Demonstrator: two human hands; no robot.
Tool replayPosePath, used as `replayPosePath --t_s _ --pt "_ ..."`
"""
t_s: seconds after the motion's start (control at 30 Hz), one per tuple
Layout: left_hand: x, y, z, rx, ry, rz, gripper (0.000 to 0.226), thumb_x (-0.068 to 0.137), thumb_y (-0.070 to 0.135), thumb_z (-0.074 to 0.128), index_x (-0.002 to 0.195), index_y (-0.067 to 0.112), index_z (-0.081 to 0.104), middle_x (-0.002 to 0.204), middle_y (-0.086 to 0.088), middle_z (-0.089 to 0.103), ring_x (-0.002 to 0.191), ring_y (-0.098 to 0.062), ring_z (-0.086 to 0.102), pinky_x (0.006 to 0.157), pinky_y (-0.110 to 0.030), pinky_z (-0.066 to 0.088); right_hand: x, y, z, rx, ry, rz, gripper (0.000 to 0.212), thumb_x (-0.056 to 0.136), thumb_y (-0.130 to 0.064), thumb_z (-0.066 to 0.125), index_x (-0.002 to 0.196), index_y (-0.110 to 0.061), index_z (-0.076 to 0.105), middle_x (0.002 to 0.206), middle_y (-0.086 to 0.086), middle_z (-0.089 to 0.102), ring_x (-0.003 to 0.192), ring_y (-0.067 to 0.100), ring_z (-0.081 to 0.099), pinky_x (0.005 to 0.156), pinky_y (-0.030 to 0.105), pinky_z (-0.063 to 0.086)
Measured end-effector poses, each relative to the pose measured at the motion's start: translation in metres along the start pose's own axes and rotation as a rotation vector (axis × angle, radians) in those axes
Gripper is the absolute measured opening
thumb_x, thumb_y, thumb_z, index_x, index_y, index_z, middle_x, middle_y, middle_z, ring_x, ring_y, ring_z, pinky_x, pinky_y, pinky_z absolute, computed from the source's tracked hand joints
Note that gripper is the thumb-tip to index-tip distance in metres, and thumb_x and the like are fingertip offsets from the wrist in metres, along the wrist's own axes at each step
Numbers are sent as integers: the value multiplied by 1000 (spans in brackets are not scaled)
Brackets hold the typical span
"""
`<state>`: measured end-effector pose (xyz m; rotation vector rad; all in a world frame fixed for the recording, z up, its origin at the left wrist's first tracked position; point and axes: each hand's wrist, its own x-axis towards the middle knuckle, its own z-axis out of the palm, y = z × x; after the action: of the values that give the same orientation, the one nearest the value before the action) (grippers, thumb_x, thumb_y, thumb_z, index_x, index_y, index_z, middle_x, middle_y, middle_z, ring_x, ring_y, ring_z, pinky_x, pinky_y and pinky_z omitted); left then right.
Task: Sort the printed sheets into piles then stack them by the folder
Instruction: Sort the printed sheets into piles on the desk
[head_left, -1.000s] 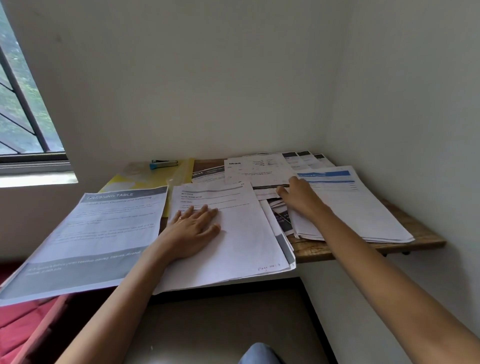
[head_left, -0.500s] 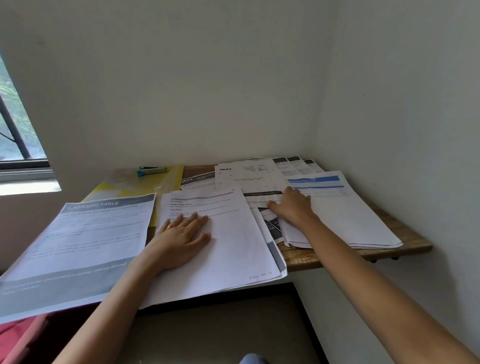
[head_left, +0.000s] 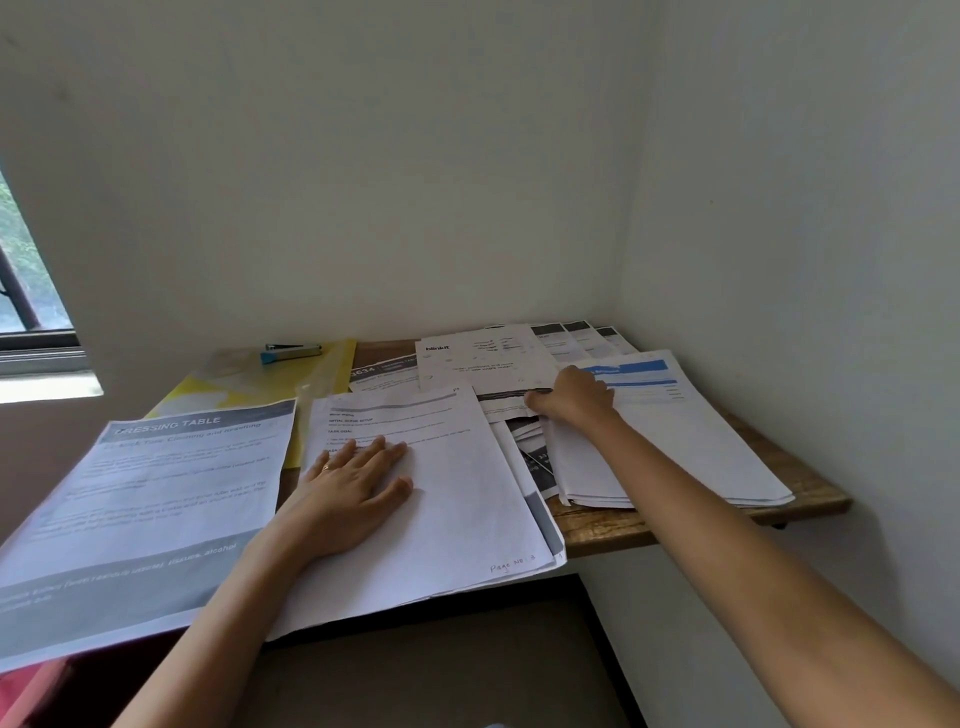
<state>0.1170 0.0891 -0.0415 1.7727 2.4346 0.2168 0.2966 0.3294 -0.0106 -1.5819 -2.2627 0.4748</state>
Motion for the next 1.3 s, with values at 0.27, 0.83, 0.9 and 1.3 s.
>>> replayPosePath --t_s 0.27,0.83,0.9,1.3 --pt "3 -1 3 44 18 -2 63 95 64 15 152 40 3 161 10 0 149 -16 -5 119 -36 -5 -1 3 15 41 118 -37 77 76 -47 72 129 -2 39 135 21 43 126 35 40 108 46 32" --pt "38 23 -56 86 -53 35 59 95 59 33 142 25 42 147 1 45 132 -19 43 105 -36 33 8 28 9 -113 -17 46 54 101 -31 30 147 -4 22 156 19 14 146 34 5 116 53 1" --pt "67 31 -68 67 19 35 57 96 57 35 138 21 48 142 1 50 128 -20 47 100 -34 37 8 27 8 -129 42 -33 54 103 -31 23 150 -5 15 158 19 6 146 32 -1 116 53 -2" --pt "208 55 -34 -284 146 -271 75 93 51 50 140 -5 36 142 -20 45 131 -35 43 107 -39 38 2 12 23 -209 -183 -354 55 103 -41 15 153 -22 6 160 10 -2 147 27 -4 118 43 -5"
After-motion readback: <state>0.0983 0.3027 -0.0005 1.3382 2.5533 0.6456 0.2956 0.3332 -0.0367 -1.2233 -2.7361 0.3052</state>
